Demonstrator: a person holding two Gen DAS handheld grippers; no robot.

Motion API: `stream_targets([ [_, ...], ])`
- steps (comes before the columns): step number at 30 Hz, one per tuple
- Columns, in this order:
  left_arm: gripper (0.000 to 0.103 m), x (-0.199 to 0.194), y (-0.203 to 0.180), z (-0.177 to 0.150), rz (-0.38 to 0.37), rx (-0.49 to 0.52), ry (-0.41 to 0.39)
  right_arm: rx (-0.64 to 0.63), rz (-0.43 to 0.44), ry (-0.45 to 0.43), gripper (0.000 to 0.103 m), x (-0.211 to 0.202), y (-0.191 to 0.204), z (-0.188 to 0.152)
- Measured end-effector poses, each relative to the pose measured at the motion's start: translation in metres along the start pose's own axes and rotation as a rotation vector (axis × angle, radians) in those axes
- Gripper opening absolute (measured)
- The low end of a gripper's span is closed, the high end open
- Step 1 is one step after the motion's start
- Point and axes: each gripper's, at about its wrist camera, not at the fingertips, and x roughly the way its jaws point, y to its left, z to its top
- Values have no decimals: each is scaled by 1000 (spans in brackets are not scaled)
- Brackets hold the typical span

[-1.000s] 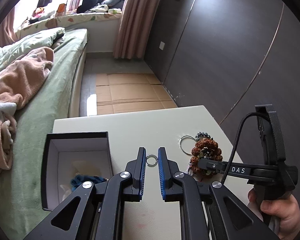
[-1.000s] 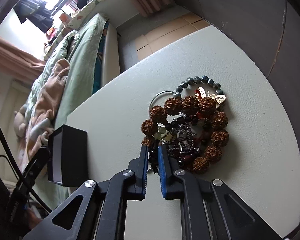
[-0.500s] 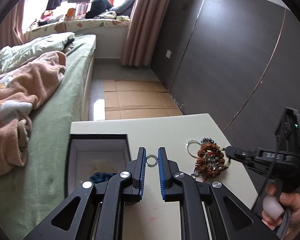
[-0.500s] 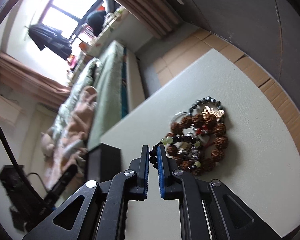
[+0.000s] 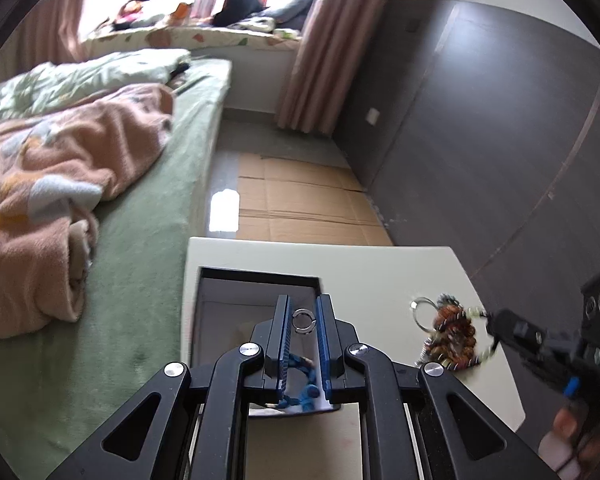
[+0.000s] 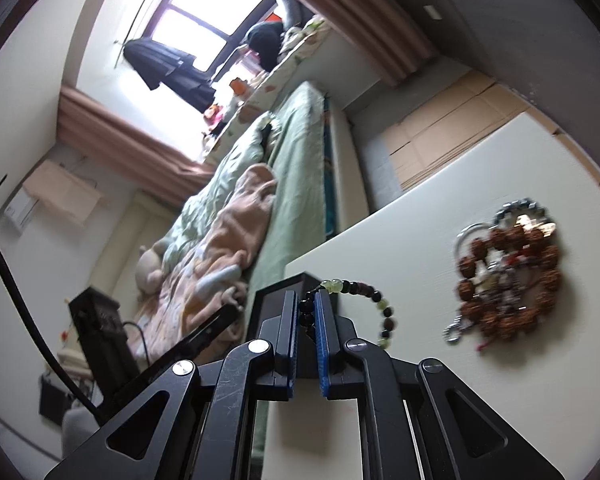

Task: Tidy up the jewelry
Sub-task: 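Carry the silver ring into the box with the left tool while the right tool grasps the dark bead bracelet, then lower the dark bead bracelet into the box and open the right tool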

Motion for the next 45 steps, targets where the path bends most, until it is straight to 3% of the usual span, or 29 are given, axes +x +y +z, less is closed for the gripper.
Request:
stream_targets([
  [3,14,7,12,5,-2,-75,29,-11,19,20,10,14,9,-3],
  [4,20,10,18,6,-22,-109,46,-15,26,26,10,17,11,-5],
  [5,26,11,22,7,-29,-129,58,-17,31,31,10,20,12,-6],
  [7,62,12,27,8,-26,-154,63,-23,48,47,10,30,17,-8],
  [9,70,7,31,8,-22,-172,35,-29,65,60,10,39,23,-10],
  [18,70,-8,54,10,43,-220,33,-59,147,68,10,70,47,-16],
  [27,70,-14,67,9,77,-239,40,-49,170,69,10,101,57,-19],
  [28,70,-14,67,9,77,-238,40,-51,139,61,15,104,57,-20],
  [29,70,-14,67,8,78,-235,40,-54,116,73,40,108,58,-20],
  [31,70,-14,68,8,80,-228,42,-46,86,109,69,115,57,-22],
  [45,70,-12,49,6,67,-177,53,-39,-71,48,69,60,36,-14],
])
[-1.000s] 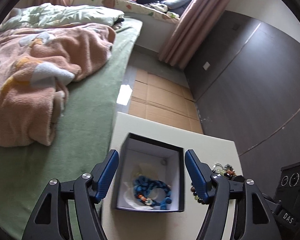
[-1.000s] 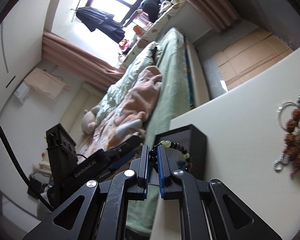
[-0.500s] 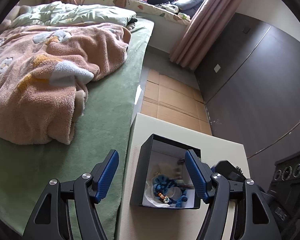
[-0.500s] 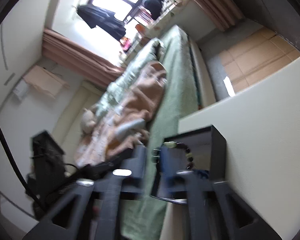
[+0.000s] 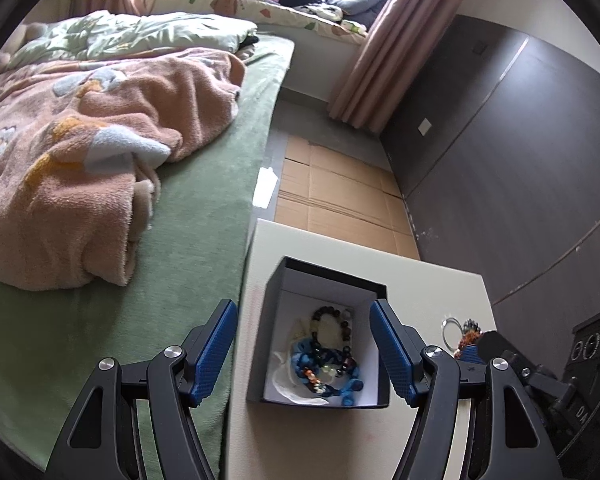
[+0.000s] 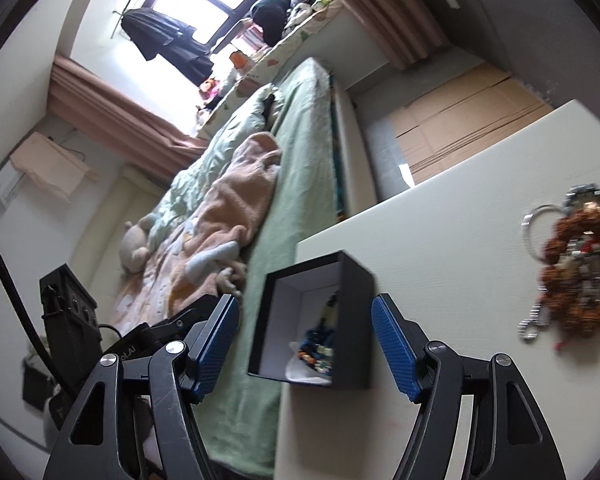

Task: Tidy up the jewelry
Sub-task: 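Lower the dark bead bracelet into the box and open the right tool, then reach the left tool to the pile and close on a brown rudraksha bracelet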

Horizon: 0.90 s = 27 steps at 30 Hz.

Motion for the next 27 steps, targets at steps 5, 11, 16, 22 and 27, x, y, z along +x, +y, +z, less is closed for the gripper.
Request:
stream_targets([
  [5,70,1,-18,-6,-10,34,-1,8,-54,-34,69,-31,-15,2],
  [11,70,2,-42,-16,-33,76,-19,28,-142,-69,69,-66,-36,4],
  [16,79,7,-63,-22,-73,112,-14,60,-194,-68,72,-84,-56,6],
  [22,83,12,-85,-29,-121,144,-21,127,-215,-83,94,-100,-78,7],
  [27,83,25,-109,-35,-139,191,-6,219,-287,-112,94,-118,-105,10],
])
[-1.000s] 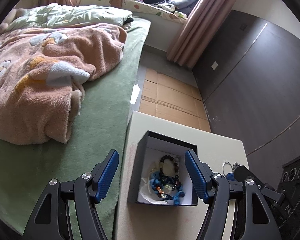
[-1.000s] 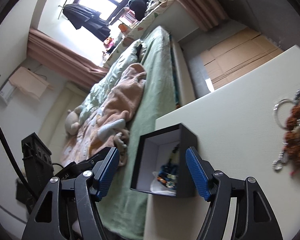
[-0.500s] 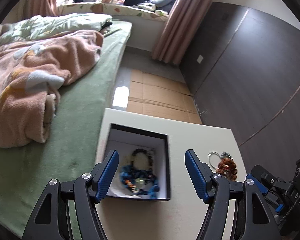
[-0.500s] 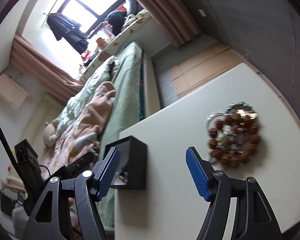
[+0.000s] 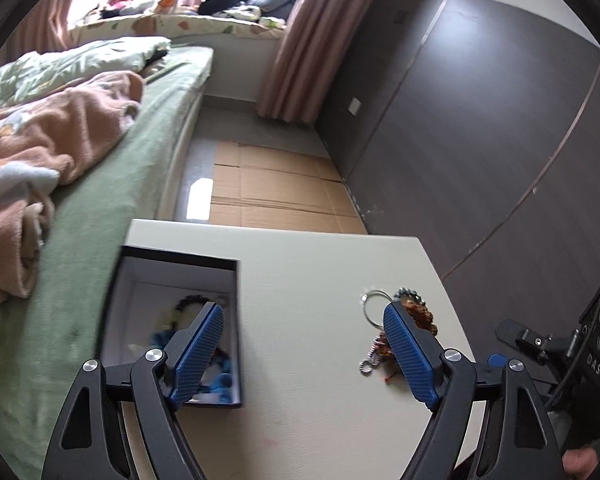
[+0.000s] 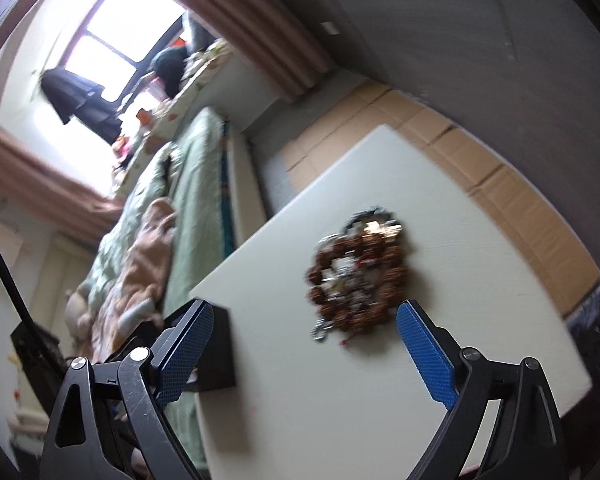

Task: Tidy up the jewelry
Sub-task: 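Reach the left tool to the pile and close on a brown rudraksha bracelet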

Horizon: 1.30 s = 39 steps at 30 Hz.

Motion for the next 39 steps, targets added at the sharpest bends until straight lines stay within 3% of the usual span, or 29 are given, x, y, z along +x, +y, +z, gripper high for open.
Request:
stream_targets([
  [9,83,32,-37,-5,-40,83,35,91,-95,9,94,-8,-32,12],
  [15,81,58,-57,-12,-76,132,92,187,-95,-11,94,-15,-55,21],
  [18,72,74,-65,-17,-83,158,125,204,-92,-22,94,-17,-60,26],
  [24,63,100,-73,-26,-95,188,189,227,-59,-13,94,-11,-64,34],
  [27,56,111,-74,-30,-98,189,209,195,-82,15,93,-4,-59,37],
  [35,53,129,-74,-33,-123,160,231,197,-68,70,93,14,-57,40],
  [39,29,132,-75,-34,-142,162,238,195,-68,84,93,19,-57,40],
])
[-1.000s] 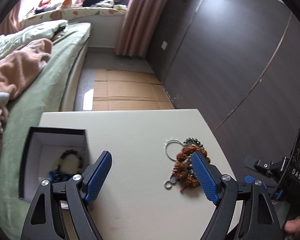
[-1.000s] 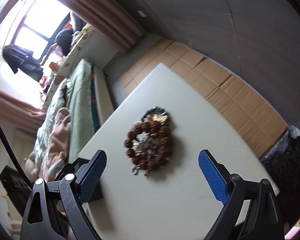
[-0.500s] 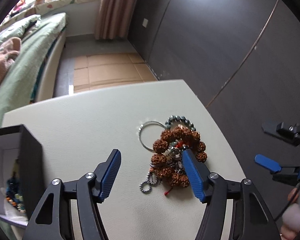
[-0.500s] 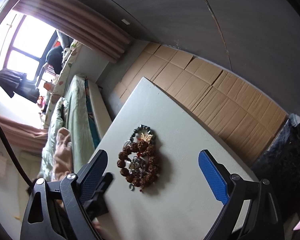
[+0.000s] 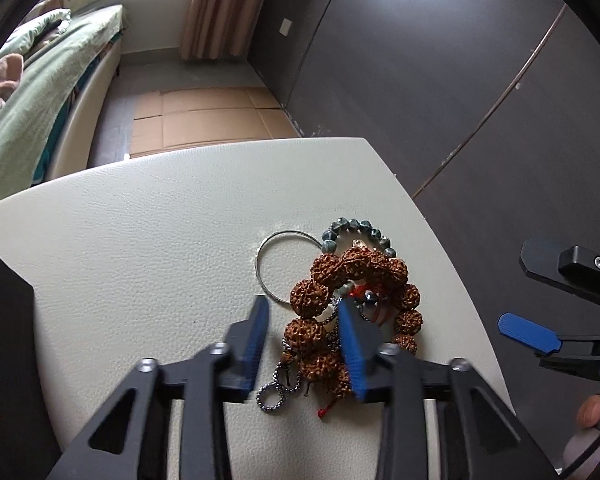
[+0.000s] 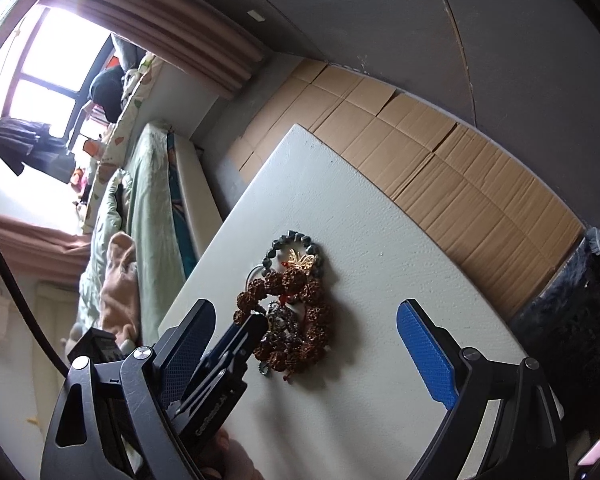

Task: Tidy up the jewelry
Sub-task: 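Reach the left tool to the pile and close on a brown rudraksha bracelet, then lift the brown bracelet toward the box with the left tool while the right tool grasps the metal charm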

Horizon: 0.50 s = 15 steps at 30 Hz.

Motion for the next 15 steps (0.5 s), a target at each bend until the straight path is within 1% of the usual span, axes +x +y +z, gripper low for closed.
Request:
stream_targets([
  [1,21,-1,0,-1,-16,-2,-7,-2,-3,1,93,1,1,0],
  [4,20,-4,-2,-1,-4,-5,-22,-8,-14,7,93,3,2,0],
  [5,20,-8,-2,-1,-13,-10,-32,-10,-17,8,93,4,2,-1],
  [8,20,-21,-1,1,-68,-35,-55,-18,-28,11,93,5,3,-2],
  [12,20,-39,-4,4,-132,-35,-77,-35,-29,7,93,4,5,-4],
  [15,20,-50,-6,4,-156,-39,-92,-52,-32,4,93,4,8,-5],
])
